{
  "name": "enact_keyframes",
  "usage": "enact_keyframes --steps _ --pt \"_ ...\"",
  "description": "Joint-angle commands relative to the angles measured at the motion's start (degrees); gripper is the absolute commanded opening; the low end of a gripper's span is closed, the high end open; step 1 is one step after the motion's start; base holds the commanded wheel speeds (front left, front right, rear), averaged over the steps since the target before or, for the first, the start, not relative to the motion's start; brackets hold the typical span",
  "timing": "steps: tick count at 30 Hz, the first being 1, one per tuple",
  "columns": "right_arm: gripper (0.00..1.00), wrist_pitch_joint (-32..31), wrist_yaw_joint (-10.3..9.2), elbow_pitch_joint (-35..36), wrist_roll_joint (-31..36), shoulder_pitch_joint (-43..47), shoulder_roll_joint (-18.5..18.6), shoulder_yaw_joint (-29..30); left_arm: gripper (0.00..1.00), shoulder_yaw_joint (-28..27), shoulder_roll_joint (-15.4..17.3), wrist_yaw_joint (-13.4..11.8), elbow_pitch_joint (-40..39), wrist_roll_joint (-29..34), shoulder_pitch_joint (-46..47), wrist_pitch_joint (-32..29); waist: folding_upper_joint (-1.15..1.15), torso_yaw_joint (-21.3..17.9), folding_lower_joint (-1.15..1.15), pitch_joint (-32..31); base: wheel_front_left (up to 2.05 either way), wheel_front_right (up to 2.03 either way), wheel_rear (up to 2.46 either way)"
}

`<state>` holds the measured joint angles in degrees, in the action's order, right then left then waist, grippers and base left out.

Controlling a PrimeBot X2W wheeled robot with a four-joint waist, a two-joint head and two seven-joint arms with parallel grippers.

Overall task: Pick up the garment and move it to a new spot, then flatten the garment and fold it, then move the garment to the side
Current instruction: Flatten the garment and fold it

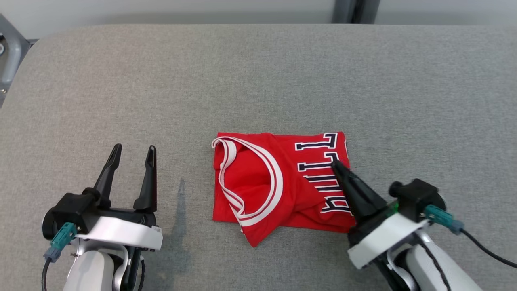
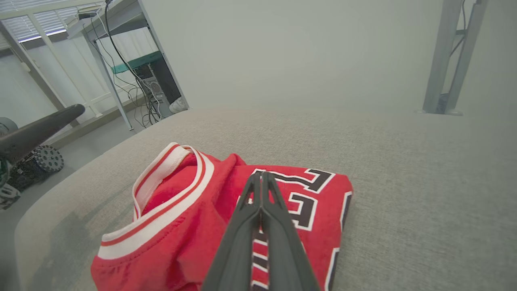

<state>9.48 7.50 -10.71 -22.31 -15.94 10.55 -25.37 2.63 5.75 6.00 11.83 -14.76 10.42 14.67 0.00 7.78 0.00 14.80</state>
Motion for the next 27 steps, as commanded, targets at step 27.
enact_keyframes --steps 27 --pt "0.0 4.2 -0.01 -22.4 -9.1 -12.8 -6.1 -20.5 1.0 1.1 -1.6 0.7 0.8 -0.7 3.0 0.4 0.0 2.8 0.0 3.4 0.0 0.0 0.0"
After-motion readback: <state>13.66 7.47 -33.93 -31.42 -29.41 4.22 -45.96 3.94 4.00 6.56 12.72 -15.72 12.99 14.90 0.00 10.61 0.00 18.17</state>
